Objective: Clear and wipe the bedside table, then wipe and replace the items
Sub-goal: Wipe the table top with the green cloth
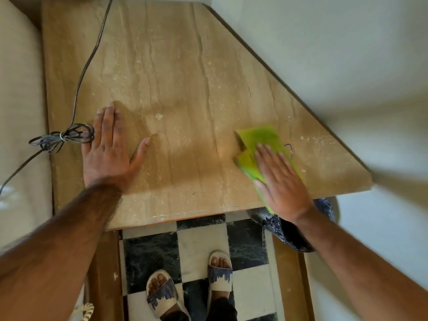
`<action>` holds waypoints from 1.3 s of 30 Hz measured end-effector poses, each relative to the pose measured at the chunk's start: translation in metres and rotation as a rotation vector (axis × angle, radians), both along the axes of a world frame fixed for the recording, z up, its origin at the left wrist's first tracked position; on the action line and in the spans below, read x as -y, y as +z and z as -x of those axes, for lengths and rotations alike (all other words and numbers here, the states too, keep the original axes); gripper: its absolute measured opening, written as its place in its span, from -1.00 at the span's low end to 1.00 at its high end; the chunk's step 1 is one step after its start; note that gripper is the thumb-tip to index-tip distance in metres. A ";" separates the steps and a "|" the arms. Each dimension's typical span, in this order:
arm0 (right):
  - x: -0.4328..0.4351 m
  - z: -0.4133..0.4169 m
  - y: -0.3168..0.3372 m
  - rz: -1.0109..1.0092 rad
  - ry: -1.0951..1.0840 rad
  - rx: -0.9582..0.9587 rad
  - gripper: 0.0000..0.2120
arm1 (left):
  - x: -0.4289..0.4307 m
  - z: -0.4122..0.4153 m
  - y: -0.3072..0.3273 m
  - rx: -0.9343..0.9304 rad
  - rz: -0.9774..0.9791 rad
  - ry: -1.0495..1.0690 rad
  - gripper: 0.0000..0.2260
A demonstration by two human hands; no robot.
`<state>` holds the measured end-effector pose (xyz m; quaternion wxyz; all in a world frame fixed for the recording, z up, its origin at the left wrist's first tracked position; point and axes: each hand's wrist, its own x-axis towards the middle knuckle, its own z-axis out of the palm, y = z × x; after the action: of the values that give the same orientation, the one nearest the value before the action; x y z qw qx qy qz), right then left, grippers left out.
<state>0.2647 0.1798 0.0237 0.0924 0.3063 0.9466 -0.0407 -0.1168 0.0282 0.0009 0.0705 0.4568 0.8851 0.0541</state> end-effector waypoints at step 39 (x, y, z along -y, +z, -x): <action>-0.012 0.036 -0.003 -0.041 -0.697 -0.147 -0.36 | 0.000 -0.001 -0.003 -0.035 -0.049 0.000 -0.20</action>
<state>0.2291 0.1913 0.0203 -0.0016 0.6087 0.7901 -0.0727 -0.1161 0.0285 -0.0021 0.0439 0.4595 0.8845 0.0679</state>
